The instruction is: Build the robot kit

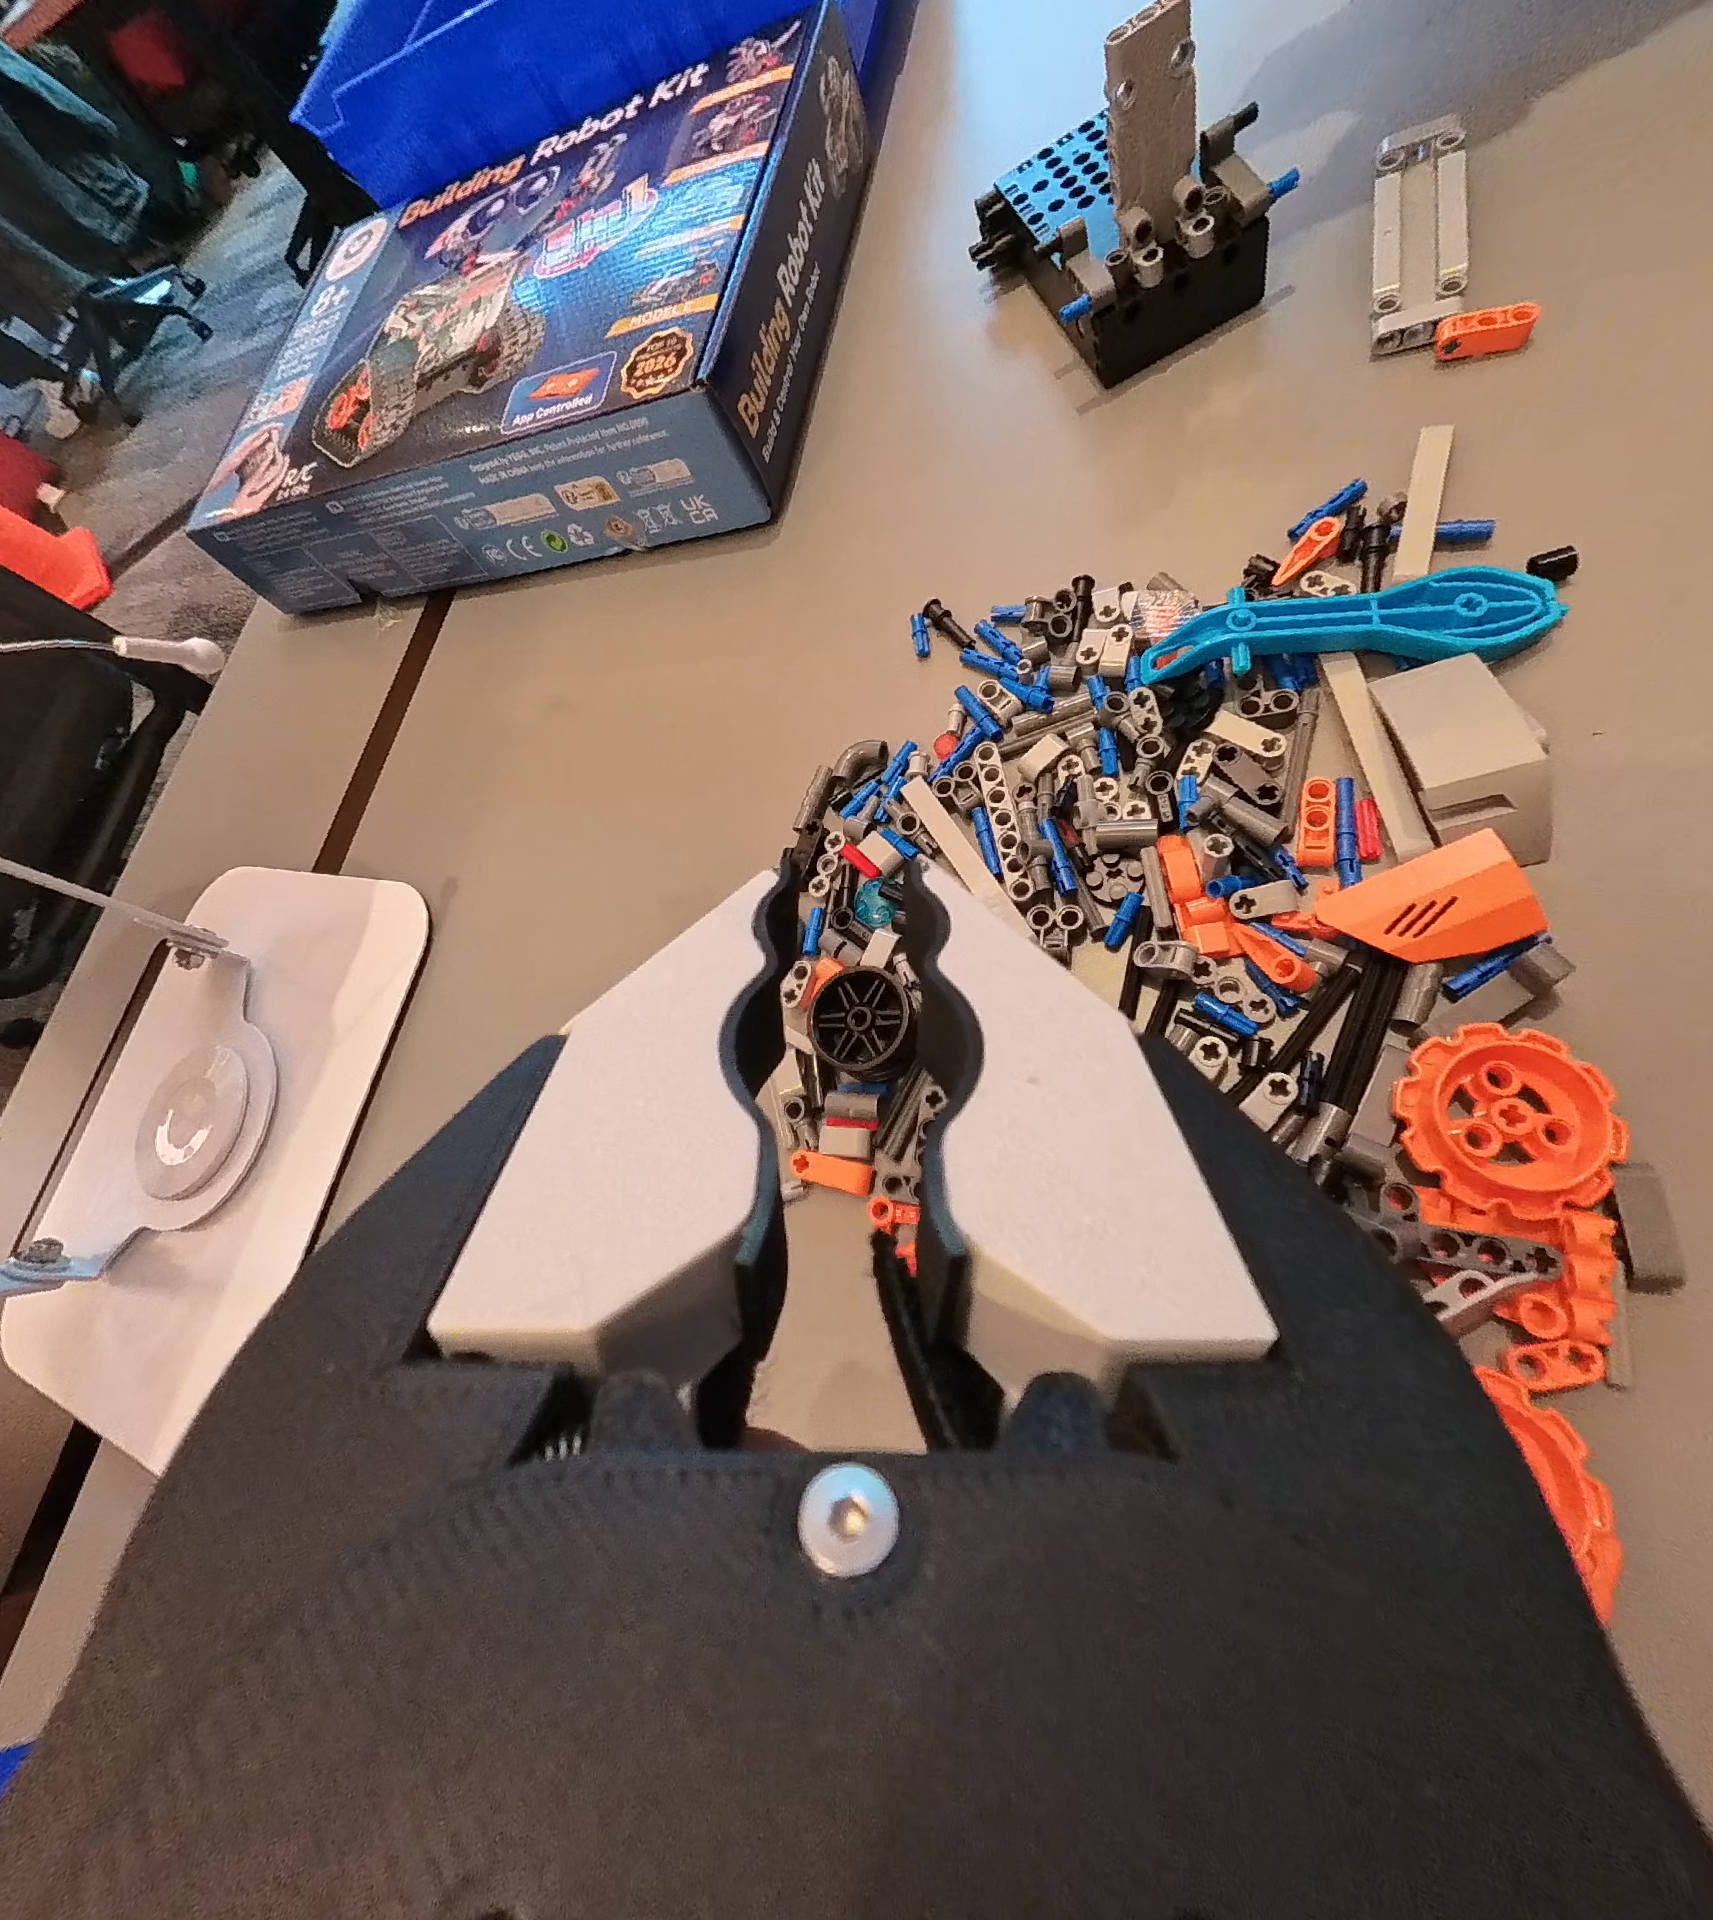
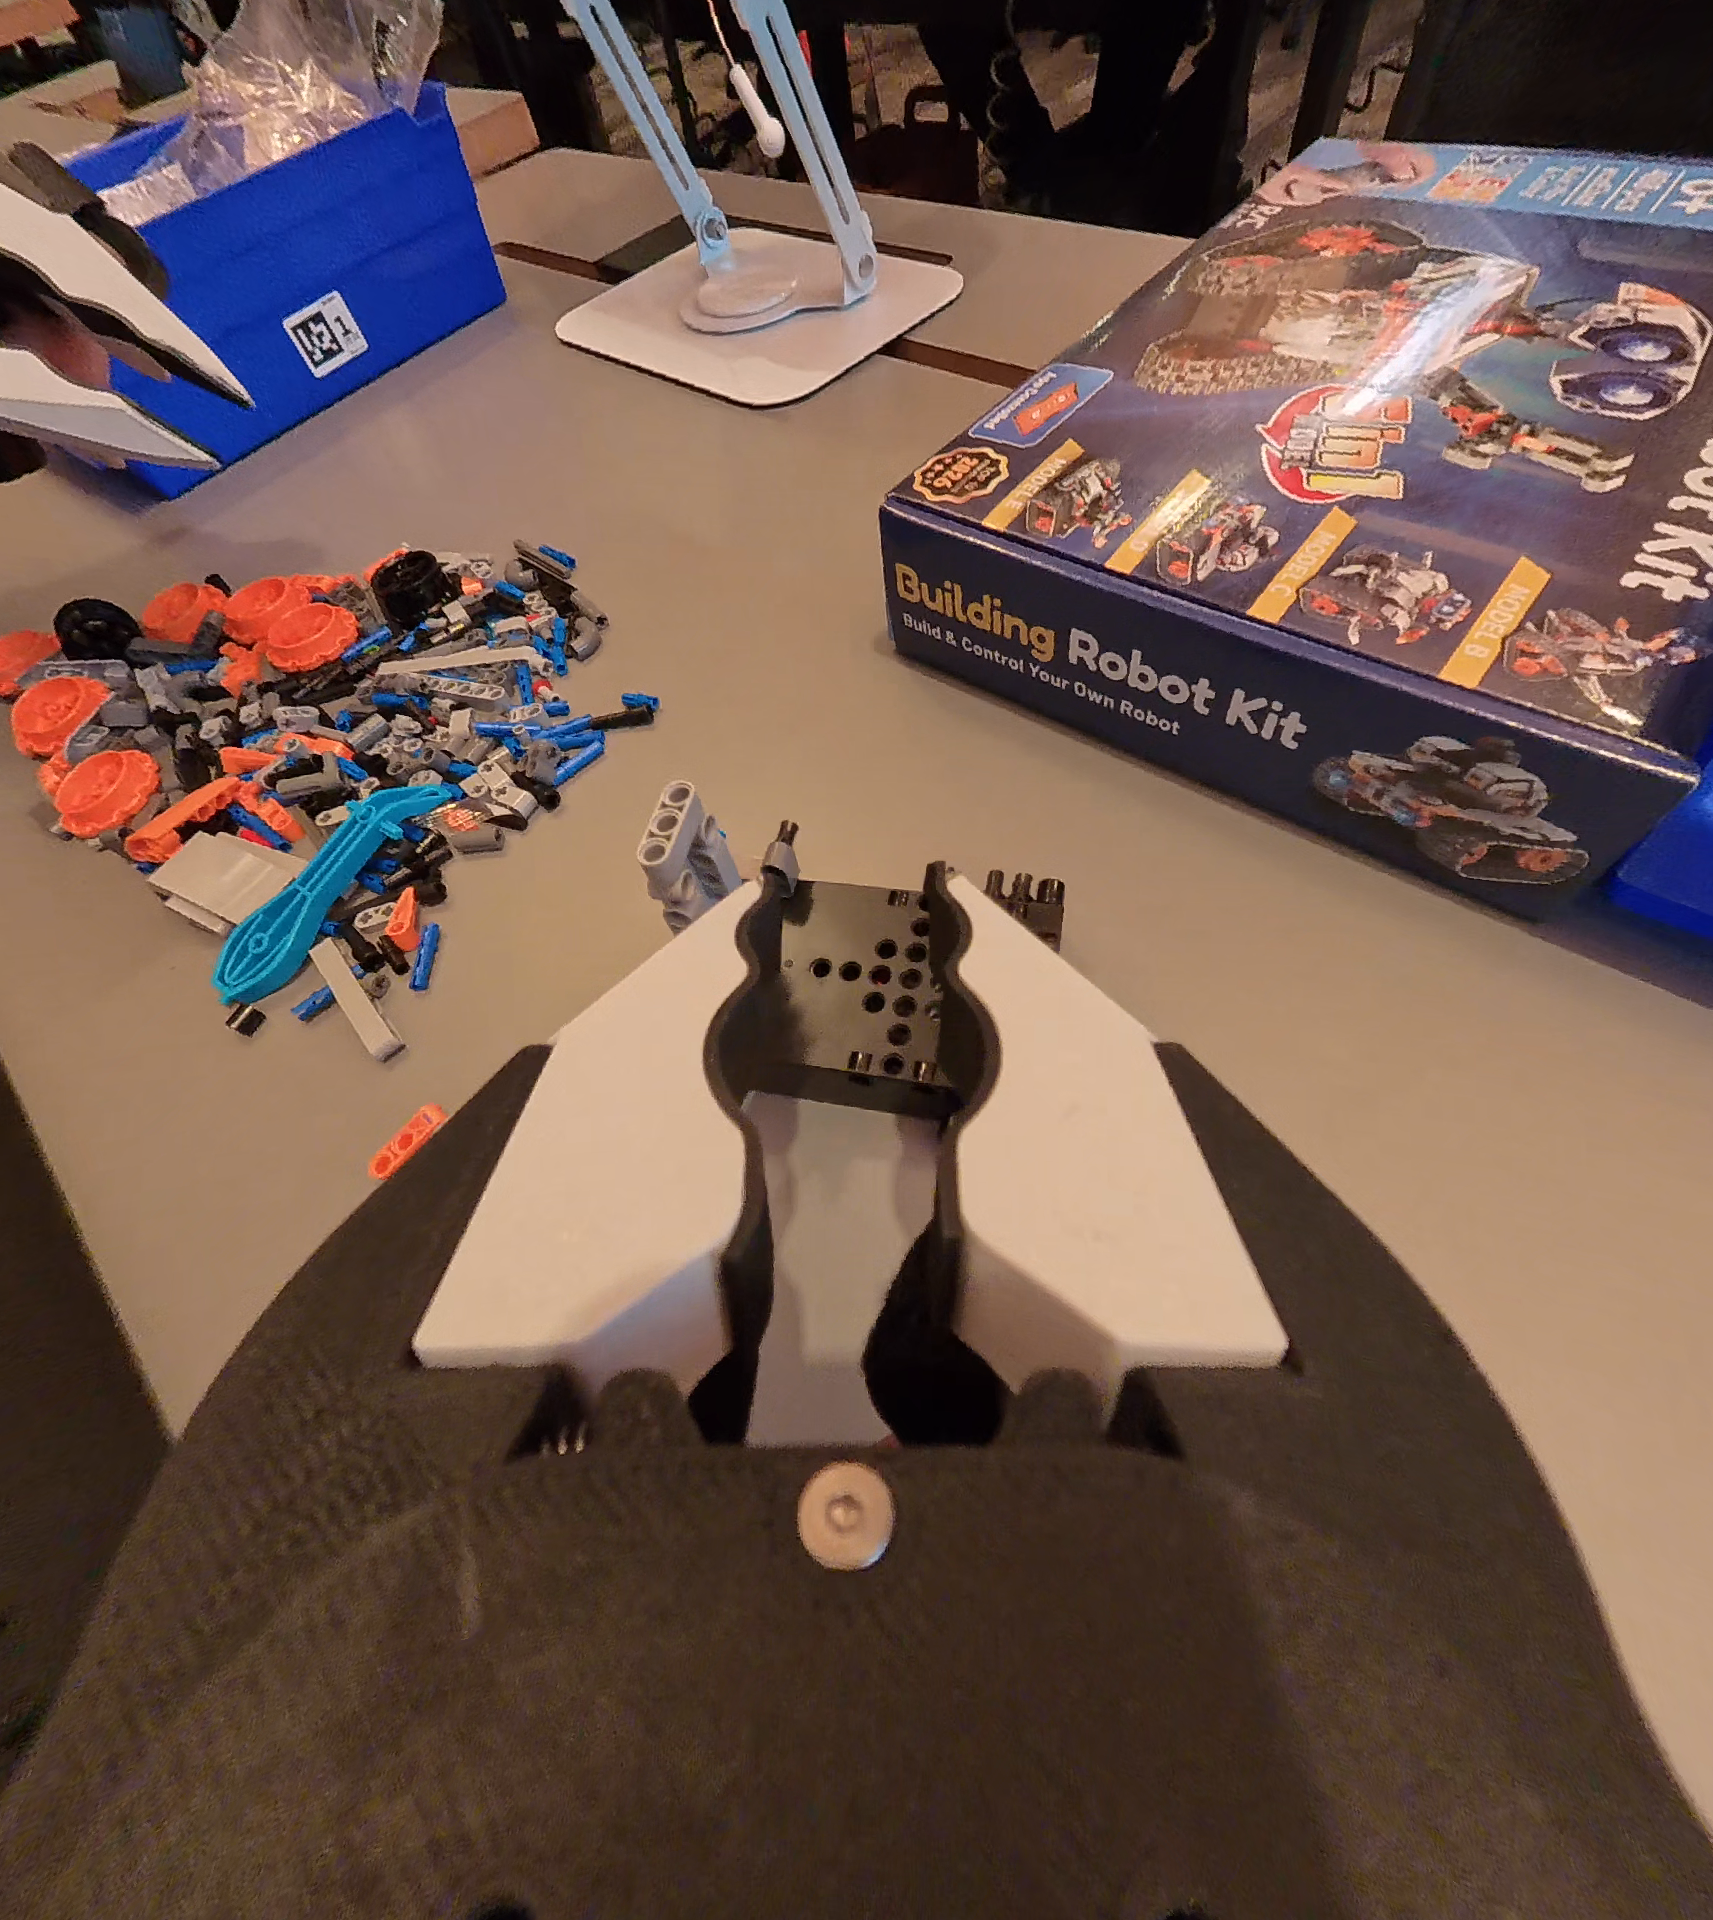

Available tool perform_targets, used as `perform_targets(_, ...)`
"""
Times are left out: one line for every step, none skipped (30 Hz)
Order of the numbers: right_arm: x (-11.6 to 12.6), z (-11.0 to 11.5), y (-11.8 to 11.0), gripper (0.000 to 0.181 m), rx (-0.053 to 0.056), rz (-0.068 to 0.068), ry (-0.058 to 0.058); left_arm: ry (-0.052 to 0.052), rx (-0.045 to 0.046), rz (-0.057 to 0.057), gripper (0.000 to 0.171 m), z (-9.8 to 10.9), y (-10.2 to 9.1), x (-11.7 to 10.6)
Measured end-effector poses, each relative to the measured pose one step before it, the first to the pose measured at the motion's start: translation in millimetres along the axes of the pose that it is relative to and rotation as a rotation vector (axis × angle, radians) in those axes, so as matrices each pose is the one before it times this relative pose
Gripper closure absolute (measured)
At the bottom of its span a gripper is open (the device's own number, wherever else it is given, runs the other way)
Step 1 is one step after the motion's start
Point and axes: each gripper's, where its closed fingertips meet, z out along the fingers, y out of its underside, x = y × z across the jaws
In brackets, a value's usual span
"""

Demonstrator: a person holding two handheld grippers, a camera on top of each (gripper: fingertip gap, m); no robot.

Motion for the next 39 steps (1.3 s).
perform_targets(0.68,0.09,1.09,0.155,0.0001,-0.0018,0.0001,-0.0001,0.0009,-0.0004,0.154,0.7,-0.61,0.05)
perform_targets(0.7,-0.06,0.81,0.155,-0.0003,-0.0031,0.0023,-0.0004,0.00128,0.0002,0.154,0.63,-0.85,0.2)
perform_targets(1.42,0.01,1.05,0.155,-0.004,-0.003,0.0071,0.0,-0.00014,0.0011,0.155,0.65,-0.66,0.31)
perform_targets(1.61,0.13,1.28,0.155,-0.0056,-0.0038,0.0081,-0.0013,-0.00047,0.0019,0.155,0.51,-0.47,0.21)
perform_targets(0.94,0.38,1.62,0.155,-0.0058,-0.0031,0.003,-0.0007,0.00096,0.0007,0.155,0.44,-0.69,0.13)
perform_targets(0.35,0.51,1.6,0.155,-0.0053,-0.0012,-0.0012,0.0007,0.00172,-0.0011,0.155,0.52,-0.56,0.23)
perform_targets(0.11,0.47,1.45,0.155,-0.0047,-0.0006,-0.0016,0.0006,0.00052,-0.0006,0.155,0.5,-0.48,0.27)
perform_targets(0.21,0.52,1.38,0.155,-0.0052,-0.0013,-0.0008,-0.0001,-0.00093,0.0011,0.155,0.56,-0.05,0.15)
perform_targets(-0.14,0.21,0.81,0.155,-0.0031,-0.0027,-0.0011,0.0004,-0.00252,0.0014,0.155,0.64,0.26,0.28)
perform_targets(-0.44,0.08,-0.03,0.155,0.0016,-0.0045,-0.002,-0.0003,-0.00339,0.0013,0.154,0.35,0.58,0.11)
perform_targets(-0.34,-0.05,-0.35,0.155,0.0032,-0.004,-0.0003,-0.0008,-0.0025,0.0003,0.154,0.17,0.49,-0.13)
perform_targets(0.13,0.03,0.01,0.155,-0.0001,-0.0015,0.0009,-0.0002,-0.00092,-0.0011,0.154,0.01,0.44,-0.14)
perform_targets(0.42,0.09,0.61,0.155,-0.0024,0.0001,0.0008,-0.0006,-0.00006,-0.0012,0.155,-0.1,0.1,-0.3)
perform_targets(0.23,0.1,0.49,0.155,-0.0012,-0.0002,-0.0003,-0.0017,-0.00038,-0.0005,0.155,-0.39,0.11,-0.57)
perform_targets(0.23,0.17,0.6,0.155,-0.0014,0.0,0.0003,-0.0018,-0.00009,-0.0002,0.155,-0.4,0.0,-0.43)
perform_targets(0.67,0.24,0.96,0.155,-0.0033,-0.0001,0.0021,-0.0015,0.00034,-0.0005,0.154,-0.57,-0.15,-0.43)
perform_targets(1.1,0.23,1.08,0.154,-0.0045,-0.001,0.0043,-0.0021,0.00026,0.0001,0.155,-0.61,-0.05,-0.41)
perform_targets(1.08,0.35,1.54,0.155,-0.006,-0.0026,0.0045,-0.0039,0.00015,0.0,0.155,-0.82,0.04,-0.77)
perform_targets(0.97,0.4,1.46,0.154,-0.0063,-0.0046,0.0048,-0.0038,0.00039,-0.001,0.155,-1.02,-0.08,-0.98)
perform_targets(0.91,0.44,1.48,0.154,-0.0064,-0.0059,0.006,-0.0054,0.00112,-0.0012,0.154,-1.07,-0.14,-1.42)
perform_targets(0.9,0.51,1.39,0.154,-0.007,-0.0065,0.0068,-0.0089,0.00143,-0.0014,0.154,-1.41,-0.33,-2.12)
perform_targets(0.46,0.51,1.02,0.155,-0.0055,-0.0063,0.0055,-0.0121,0.00189,-0.0023,0.154,-1.71,-0.34,-2.68)
perform_targets(-0.08,0.51,0.69,0.154,-0.0032,-0.0057,0.0032,-0.0118,0.00155,-0.003,0.154,-1.94,-0.23,-2.96)
perform_targets(0.1,0.55,0.4,0.154,-0.0019,-0.0053,0.0033,-0.0137,0.00004,-0.0041,0.153,-2.31,-0.07,-3.46)
perform_targets(0.21,0.62,0.31,0.154,-0.0015,-0.0059,0.0044,-0.0183,0.00059,-0.0046,0.153,-2.76,0.01,-4.49)
perform_targets(0.57,0.55,0.6,0.153,-0.0031,-0.0059,0.0053,-0.0228,0.00073,-0.0069,0.152,-3.24,-0.23,-5.43)
perform_targets(0.91,0.62,0.87,0.152,-0.0041,-0.0052,0.0072,-0.0229,-0.00002,-0.0064,0.151,-3.59,-0.5,-5.67)
perform_targets(0.6,0.6,0.99,0.152,-0.004,-0.005,0.0054,-0.0266,-0.00278,-0.0009,0.151,-4.13,-0.35,-6.51)
perform_targets(0.59,0.85,1.41,0.152,-0.0052,-0.0025,0.0037,-0.036,-0.0108,0.002,0.151,-4.67,0.7,-8.7)
perform_targets(0.45,0.98,1.38,0.152,-0.0058,-0.0008,0.0014,-0.0381,-0.01274,0.0035,0.15,-5.13,0.61,-10.1)
perform_targets(0.45,1.0,0.9,0.151,-0.0034,-0.0016,0.0021,-0.0331,-0.00636,0.0042,0.15,-5.85,-0.35,-10.36)
perform_targets(0.41,0.79,0.35,0.151,-0.0012,-0.0036,0.003,-0.031,-0.00294,0.0038,0.15,-6.53,-0.99,-11.29)
perform_targets(0.79,0.68,0.26,0.15,-0.0009,-0.0041,0.0058,-0.0395,-0.00527,-0.001,0.15,-7.05,-0.61,-14.02)
perform_targets(0.87,0.55,0.21,0.15,-0.0008,-0.0045,0.0065,-0.0406,-0.00095,-0.005,0.15,-7.17,-1.12,-15.51)
perform_targets(0.88,0.4,-0.23,0.15,0.0011,-0.0058,0.0071,-0.0322,0.00817,-0.0078,0.149,-6.95,-2.14,-15.09)
perform_targets(1.21,0.09,-0.85,0.149,0.0044,-0.0065,0.0102,-0.027,0.00852,-0.0117,0.149,-5.91,-1.76,-14.81)
perform_targets(1.43,0.02,-1.04,0.149,0.0054,-0.0062,0.0121,-0.0217,0.00159,-0.0103,0.149,-3.62,-0.25,-14.03)
perform_targets(1.39,0.22,-0.76,0.149,0.0038,-0.0058,0.0106,-0.0196,-0.00929,0.0027,0.148,-0.41,1.88,-13.07)
perform_targets(1.55,0.75,0.25,0.149,-0.0013,-0.0036,0.0106,-0.0258,-0.01135,0.0171,0.146,3.63,2.76,-12.89)
